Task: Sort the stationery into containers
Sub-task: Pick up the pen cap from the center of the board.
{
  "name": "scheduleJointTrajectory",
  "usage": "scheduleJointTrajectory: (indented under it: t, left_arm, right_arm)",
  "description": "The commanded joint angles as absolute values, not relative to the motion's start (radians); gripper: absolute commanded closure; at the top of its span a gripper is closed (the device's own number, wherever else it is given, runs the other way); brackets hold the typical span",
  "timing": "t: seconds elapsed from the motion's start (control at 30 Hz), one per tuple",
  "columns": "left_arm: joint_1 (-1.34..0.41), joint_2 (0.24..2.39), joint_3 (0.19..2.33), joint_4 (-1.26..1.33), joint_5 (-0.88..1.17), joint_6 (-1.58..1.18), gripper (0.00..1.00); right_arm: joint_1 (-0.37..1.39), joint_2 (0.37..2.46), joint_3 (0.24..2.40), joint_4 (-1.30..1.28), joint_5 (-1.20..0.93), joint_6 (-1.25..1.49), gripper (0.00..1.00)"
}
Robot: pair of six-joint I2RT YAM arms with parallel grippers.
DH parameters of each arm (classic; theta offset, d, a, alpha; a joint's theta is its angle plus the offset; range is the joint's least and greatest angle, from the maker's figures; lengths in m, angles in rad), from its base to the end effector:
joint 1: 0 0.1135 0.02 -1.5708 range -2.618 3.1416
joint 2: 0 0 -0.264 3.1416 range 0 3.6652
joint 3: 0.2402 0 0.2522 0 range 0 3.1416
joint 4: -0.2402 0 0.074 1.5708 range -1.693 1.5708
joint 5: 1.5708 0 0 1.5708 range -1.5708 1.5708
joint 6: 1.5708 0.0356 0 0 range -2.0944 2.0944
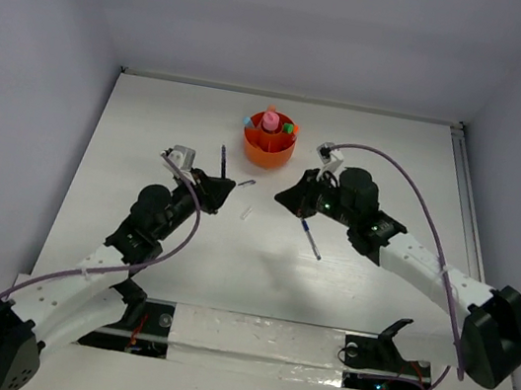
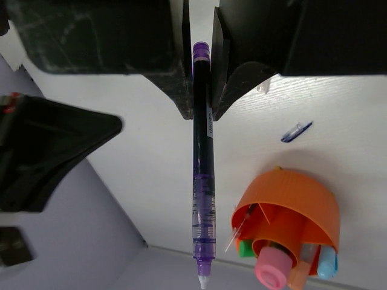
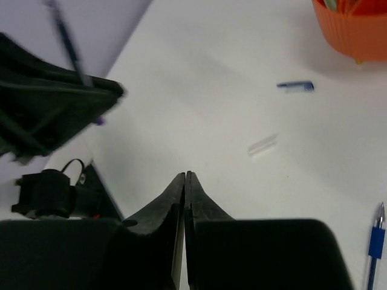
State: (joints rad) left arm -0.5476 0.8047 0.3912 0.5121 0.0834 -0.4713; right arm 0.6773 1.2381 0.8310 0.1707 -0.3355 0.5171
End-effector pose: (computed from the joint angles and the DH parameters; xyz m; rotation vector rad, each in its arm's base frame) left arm 0.1644 -0.1037 0.2710 0.1292 1.5307 -0.8820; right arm 0.2164 0.1891 0.2959 -0.4114 1.9050 1.1262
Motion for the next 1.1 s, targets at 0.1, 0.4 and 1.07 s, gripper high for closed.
scheduleJointTrajectory:
  t: [0.1, 0.4, 1.07]
  left_arm:
    - [-0.545, 0.640, 0.321, 0.496, -0.052, -0.453, 1.00]
    - [-0.554, 0.537, 0.290, 0.495, -0.046, -0.465, 1.00]
    - [-0.563, 0.546, 0.293, 0.502, -0.040, -0.463, 1.00]
  right_arm:
    - [0.756, 1.437, 0.900, 0.079, -0.210, 0.480, 0.69]
    - [0.827, 1.742, 1.078, 0.023, -0.135, 0.465, 0.29]
    - [0.845, 2.043, 1.316, 0.066, -0.206, 0.570, 0.30]
